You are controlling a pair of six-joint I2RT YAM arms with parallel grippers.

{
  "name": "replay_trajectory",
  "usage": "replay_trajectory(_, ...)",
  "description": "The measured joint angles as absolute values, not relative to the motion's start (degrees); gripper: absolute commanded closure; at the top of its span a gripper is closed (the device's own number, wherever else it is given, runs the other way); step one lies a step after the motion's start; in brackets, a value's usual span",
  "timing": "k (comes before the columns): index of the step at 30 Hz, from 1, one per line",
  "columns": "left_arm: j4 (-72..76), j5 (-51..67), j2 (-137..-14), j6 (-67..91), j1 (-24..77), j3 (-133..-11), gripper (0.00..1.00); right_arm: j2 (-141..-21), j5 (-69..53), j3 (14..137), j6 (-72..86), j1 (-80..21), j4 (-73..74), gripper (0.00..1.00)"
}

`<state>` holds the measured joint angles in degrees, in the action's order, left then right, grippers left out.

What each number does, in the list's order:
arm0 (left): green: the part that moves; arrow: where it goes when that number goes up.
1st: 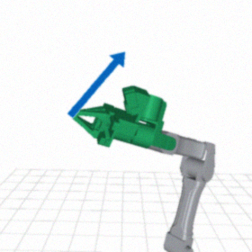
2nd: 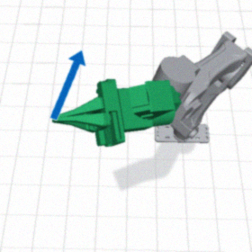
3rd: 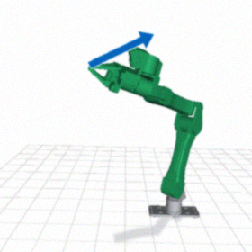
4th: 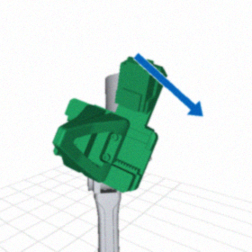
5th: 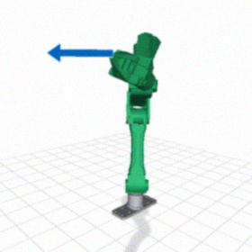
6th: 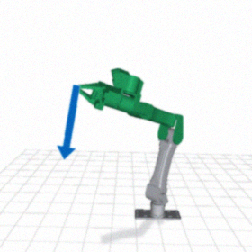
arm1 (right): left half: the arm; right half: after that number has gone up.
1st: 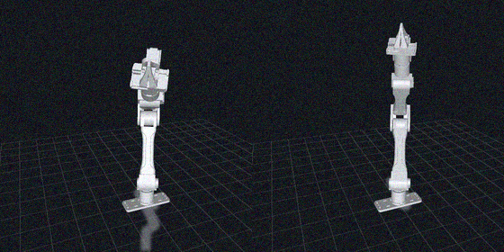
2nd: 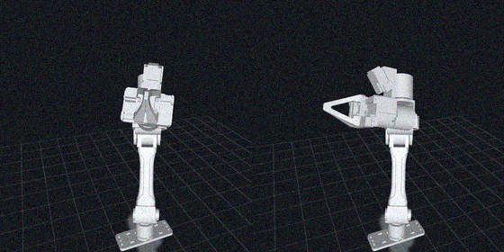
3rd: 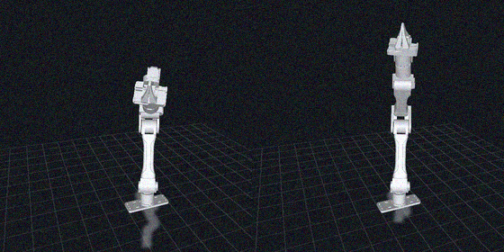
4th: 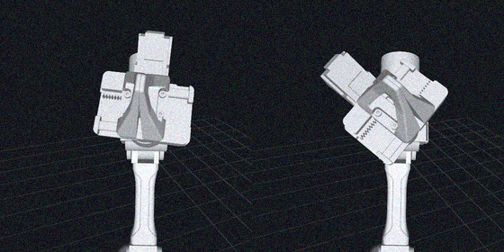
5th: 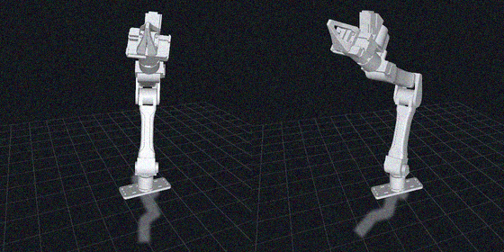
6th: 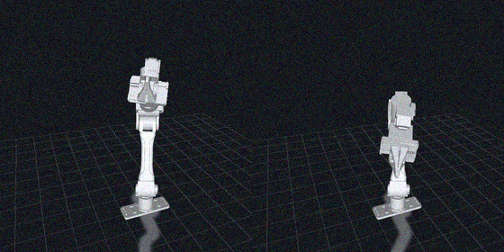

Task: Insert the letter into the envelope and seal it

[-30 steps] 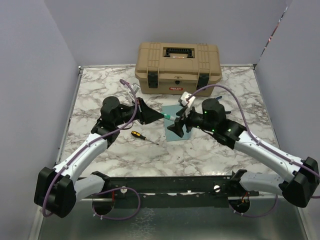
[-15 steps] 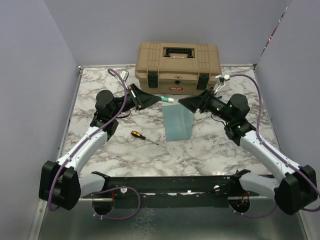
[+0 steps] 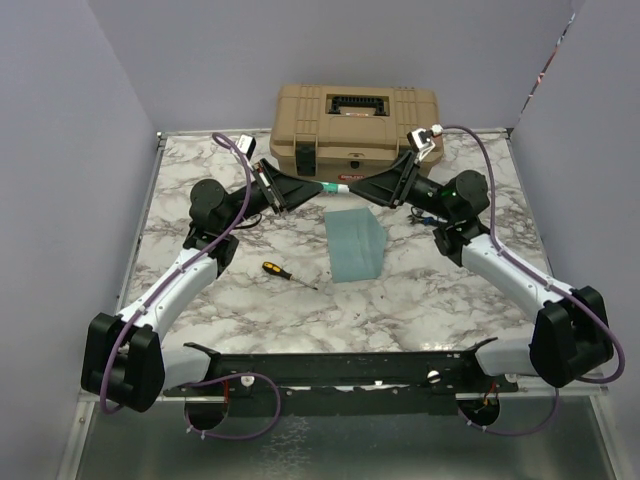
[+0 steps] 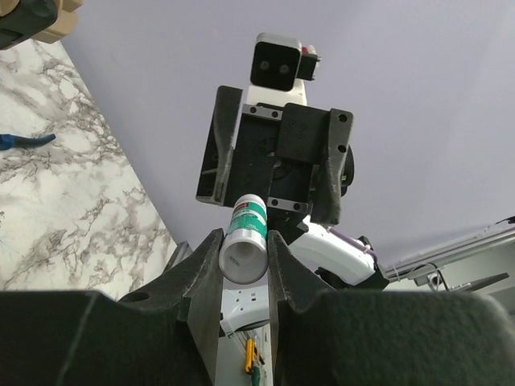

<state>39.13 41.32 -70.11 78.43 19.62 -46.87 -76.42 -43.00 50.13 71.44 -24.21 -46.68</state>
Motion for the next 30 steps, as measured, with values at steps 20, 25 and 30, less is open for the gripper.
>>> replay_trajectory(20, 39.9, 41.3, -70.1, 79.1, 19.6, -46.8, 1.00, -79.5, -50.0, 57.4, 67.0, -24.2, -35.1, 0.48)
replay_trajectory(25, 39.9, 41.3, -70.1, 79.1, 19.6, -46.8, 1.00, -80.2, -51.2, 57.8, 67.0, -24.2, -34.3, 0.48)
replay_trajectory(30, 40.1, 41.3, -70.1, 79.0, 19.6, -46.8, 1.00, -80.3, -51.8, 57.8, 66.5, -24.2, -34.1, 0.51)
